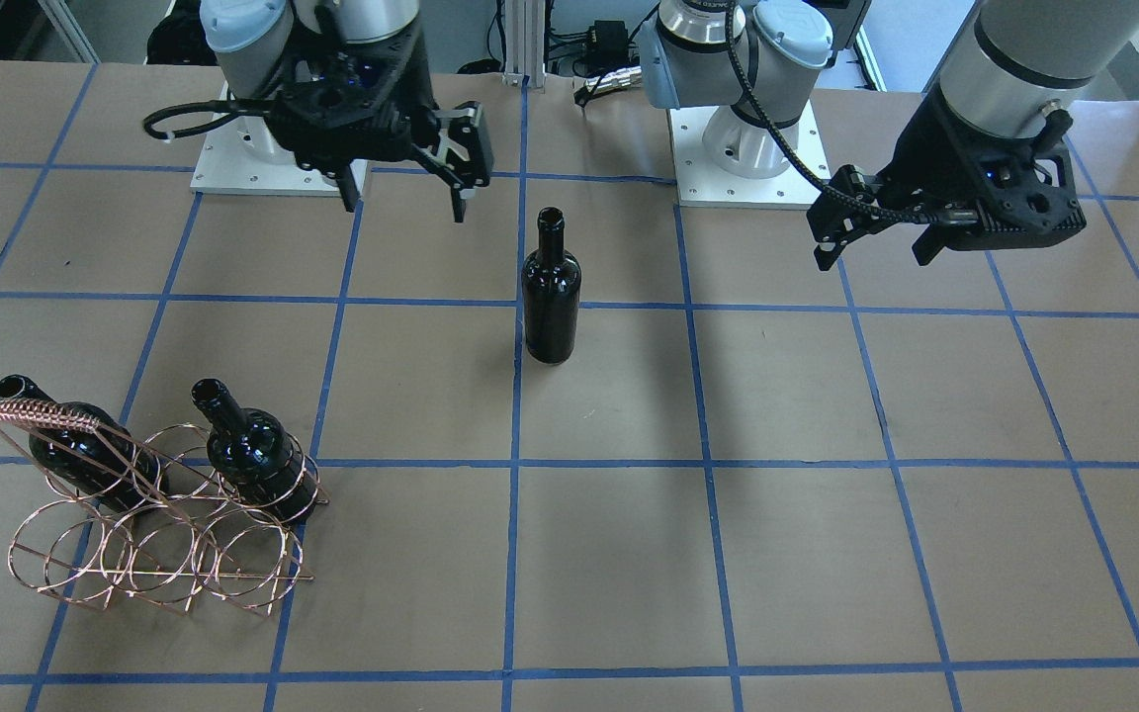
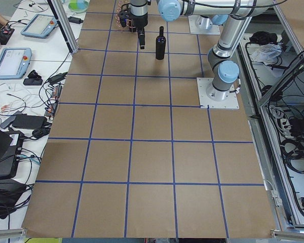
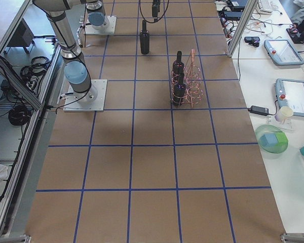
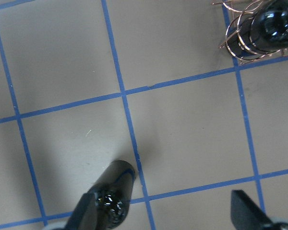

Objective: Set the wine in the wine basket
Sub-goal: 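Lower the right gripper onto the upright bottle's neck and grasp it, then lift the bottle with the right gripper and carry it toward the rack, then lay the bottle into the top slot of the copper rack, then push the bottle down into the rack slot with the right gripper, then open the right gripper and raise it off the bottle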

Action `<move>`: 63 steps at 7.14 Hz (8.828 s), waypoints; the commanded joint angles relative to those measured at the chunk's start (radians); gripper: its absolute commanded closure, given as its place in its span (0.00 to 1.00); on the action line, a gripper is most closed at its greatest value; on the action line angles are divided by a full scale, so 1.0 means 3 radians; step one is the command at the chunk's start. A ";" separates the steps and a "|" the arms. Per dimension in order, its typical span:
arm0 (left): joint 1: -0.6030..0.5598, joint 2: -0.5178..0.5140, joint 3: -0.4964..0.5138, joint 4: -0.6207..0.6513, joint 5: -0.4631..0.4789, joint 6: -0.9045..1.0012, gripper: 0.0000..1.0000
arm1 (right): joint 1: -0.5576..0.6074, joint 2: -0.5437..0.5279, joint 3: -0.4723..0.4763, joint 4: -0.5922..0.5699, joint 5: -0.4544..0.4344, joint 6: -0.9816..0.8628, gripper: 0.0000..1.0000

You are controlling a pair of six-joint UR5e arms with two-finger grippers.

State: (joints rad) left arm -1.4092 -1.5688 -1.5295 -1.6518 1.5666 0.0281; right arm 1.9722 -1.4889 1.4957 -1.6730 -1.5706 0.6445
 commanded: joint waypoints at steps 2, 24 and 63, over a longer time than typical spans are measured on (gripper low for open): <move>-0.0043 0.0024 -0.0056 -0.0001 0.0004 -0.0001 0.00 | 0.0359 0.0289 0.0046 -0.0145 0.0030 0.0642 0.00; -0.0058 0.0075 -0.0153 -0.0006 0.0285 0.0009 0.00 | -0.0615 -0.0068 0.0266 0.0068 0.0122 -0.0805 0.84; -0.0564 0.0096 -0.0112 0.0229 0.0275 -0.0124 0.00 | -0.1890 -0.0651 0.0036 0.0591 -0.0113 -0.2961 0.00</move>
State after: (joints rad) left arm -1.5780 -1.5393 -1.5614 -1.5826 1.6489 -0.0113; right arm 1.4028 -1.6620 1.5061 -1.5256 -1.6091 -0.2438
